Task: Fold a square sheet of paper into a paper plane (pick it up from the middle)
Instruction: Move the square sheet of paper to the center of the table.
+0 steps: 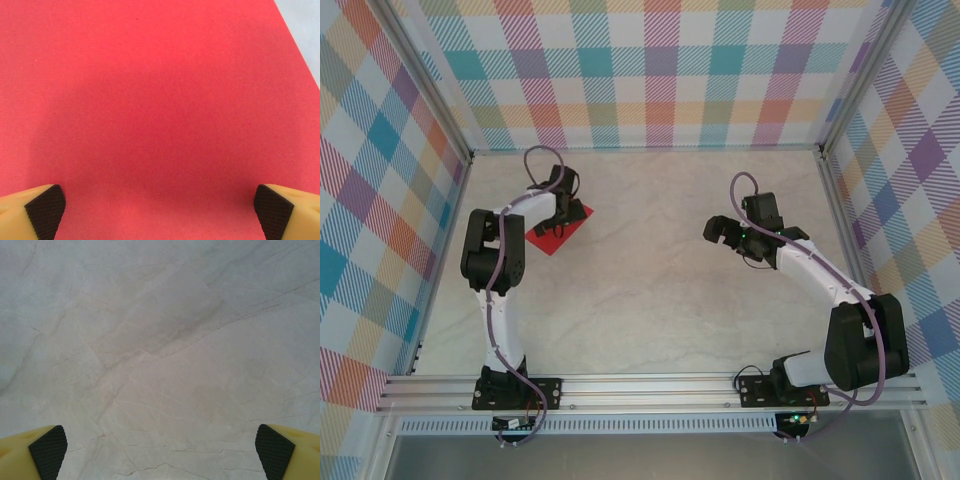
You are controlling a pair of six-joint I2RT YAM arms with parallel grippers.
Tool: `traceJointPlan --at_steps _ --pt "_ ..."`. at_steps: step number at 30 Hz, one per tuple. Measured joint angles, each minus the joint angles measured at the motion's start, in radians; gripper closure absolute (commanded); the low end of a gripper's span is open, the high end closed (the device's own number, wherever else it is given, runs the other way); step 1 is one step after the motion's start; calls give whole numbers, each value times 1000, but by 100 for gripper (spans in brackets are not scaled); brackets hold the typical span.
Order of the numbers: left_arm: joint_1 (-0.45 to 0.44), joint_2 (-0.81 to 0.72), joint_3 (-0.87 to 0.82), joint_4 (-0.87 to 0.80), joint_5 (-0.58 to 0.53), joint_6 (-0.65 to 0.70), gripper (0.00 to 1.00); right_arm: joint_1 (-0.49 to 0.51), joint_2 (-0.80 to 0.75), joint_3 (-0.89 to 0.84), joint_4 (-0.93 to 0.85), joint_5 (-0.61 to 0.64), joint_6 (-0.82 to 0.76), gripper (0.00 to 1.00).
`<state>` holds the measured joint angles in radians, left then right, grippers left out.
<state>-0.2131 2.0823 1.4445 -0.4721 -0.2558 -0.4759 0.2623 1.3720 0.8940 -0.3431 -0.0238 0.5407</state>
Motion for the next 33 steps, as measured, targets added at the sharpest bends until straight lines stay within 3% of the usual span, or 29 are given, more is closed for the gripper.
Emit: traceJointPlan --at_steps 8,17,26,33 --pt "-141 -148 -195 -23 73 -29 0 0 -42 -3 -32 16 6 0" --pt "-307 -183 -240 -14 88 -78 0 1 -140 -44 -59 49 24 0" --pt "-529 -227 -272 2 186 -150 0 1 -165 -70 -117 100 29 0" --pt "-557 -310 -295 -13 240 -175 0 22 -155 -69 -134 101 27 0"
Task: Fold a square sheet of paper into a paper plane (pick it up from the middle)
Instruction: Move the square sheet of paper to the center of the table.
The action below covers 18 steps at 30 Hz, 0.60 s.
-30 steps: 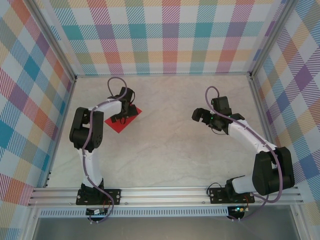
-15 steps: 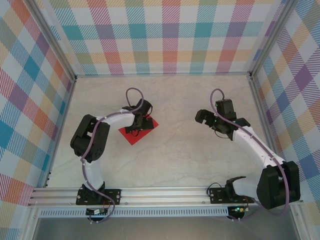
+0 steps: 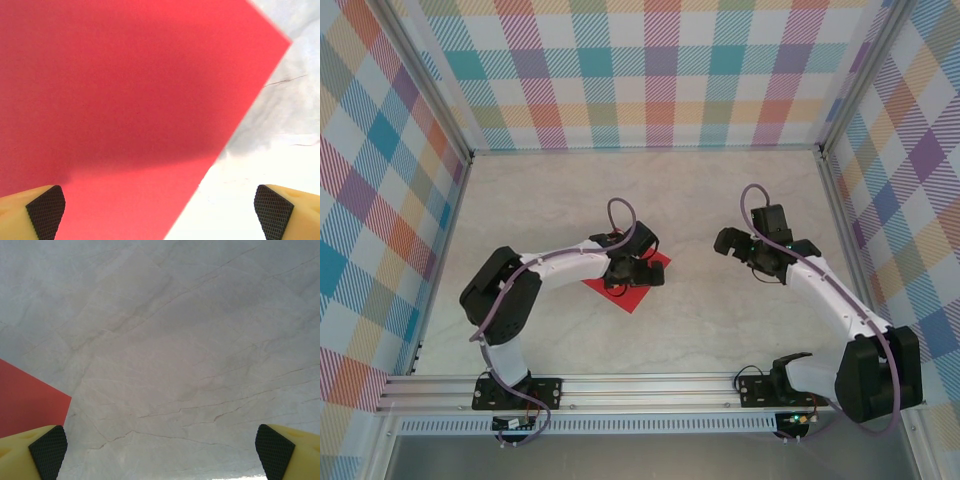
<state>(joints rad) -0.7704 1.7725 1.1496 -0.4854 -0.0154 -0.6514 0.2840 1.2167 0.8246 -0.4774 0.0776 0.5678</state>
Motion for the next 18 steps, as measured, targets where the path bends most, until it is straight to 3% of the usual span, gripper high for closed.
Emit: traceJointPlan --at_steps 6,13,18 --pt "92 -222 -17 -9 -11 6 0 159 136 114 -27 -23 -85 0" --pt "370 -404 -169 -12 -3 16 0 412 491 456 -61 -9 -301 0" --pt "540 -449 -284 -23 50 16 0 508 753 693 -132 -34 -460 0"
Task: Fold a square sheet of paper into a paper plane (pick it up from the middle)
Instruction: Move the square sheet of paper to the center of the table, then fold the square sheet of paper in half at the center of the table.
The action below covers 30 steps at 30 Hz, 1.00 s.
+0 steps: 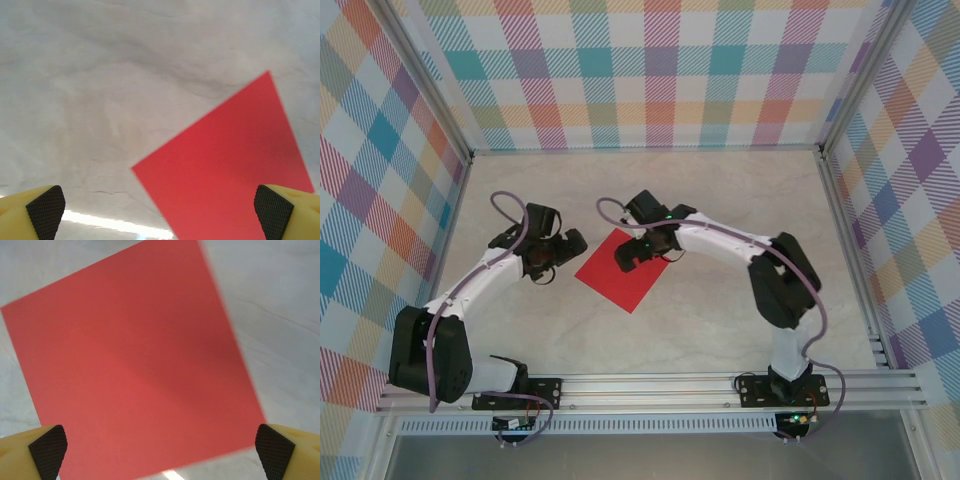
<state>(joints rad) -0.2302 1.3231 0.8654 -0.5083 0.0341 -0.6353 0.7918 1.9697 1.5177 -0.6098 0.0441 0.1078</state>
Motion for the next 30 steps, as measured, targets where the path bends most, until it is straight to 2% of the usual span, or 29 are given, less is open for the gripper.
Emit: traceJointPlan --at_steps 5,12,24,30 --pt "85 -45 -58 -4 51 1 0 17 174 173 -99 -31 -115 1" --pt "93 -50 -72 -6 77 6 0 17 275 318 -208 -56 -230 2" --pt "103 -50 -80 -6 80 15 0 53 354 391 -282 3 -282 2" --pt "103 -63 -90 -7 80 15 0 58 365 401 -292 44 -281 5"
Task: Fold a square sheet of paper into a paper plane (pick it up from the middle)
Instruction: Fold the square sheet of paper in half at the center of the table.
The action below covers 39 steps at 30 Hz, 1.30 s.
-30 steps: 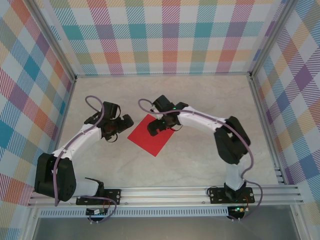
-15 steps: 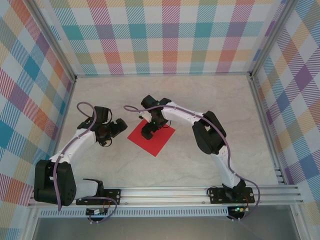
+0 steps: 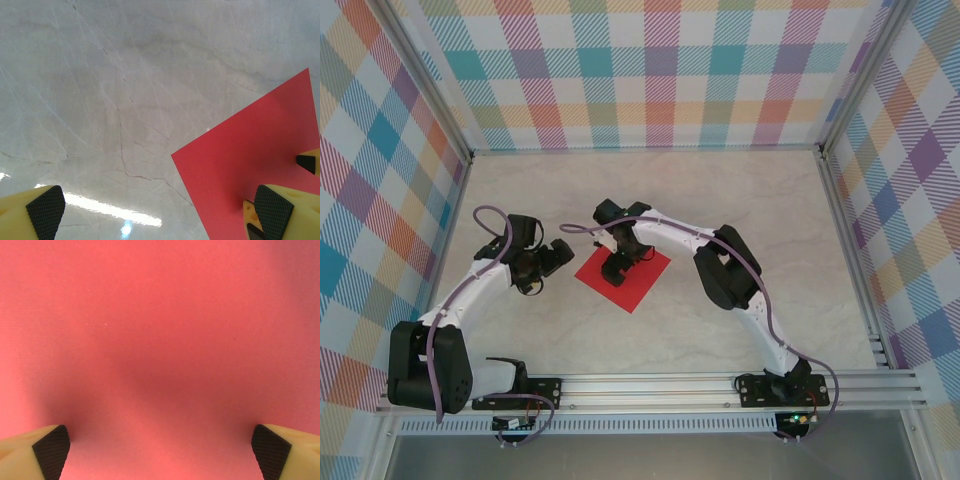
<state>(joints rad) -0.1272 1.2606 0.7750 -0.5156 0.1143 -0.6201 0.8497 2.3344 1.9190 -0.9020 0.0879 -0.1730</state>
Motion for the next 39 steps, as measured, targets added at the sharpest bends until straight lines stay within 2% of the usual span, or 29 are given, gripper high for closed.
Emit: traceJointPlan --at_steps 20,25,39 --pt "6 -35 -34 -6 -29 0 0 16 6 4 -5 13 30 23" --pt "6 -47 -34 -6 -29 0 0 16 8 5 -4 13 35 33" --pt "6 -58 -52 -7 -29 -1 0 20 8 6 -1 26 74 53"
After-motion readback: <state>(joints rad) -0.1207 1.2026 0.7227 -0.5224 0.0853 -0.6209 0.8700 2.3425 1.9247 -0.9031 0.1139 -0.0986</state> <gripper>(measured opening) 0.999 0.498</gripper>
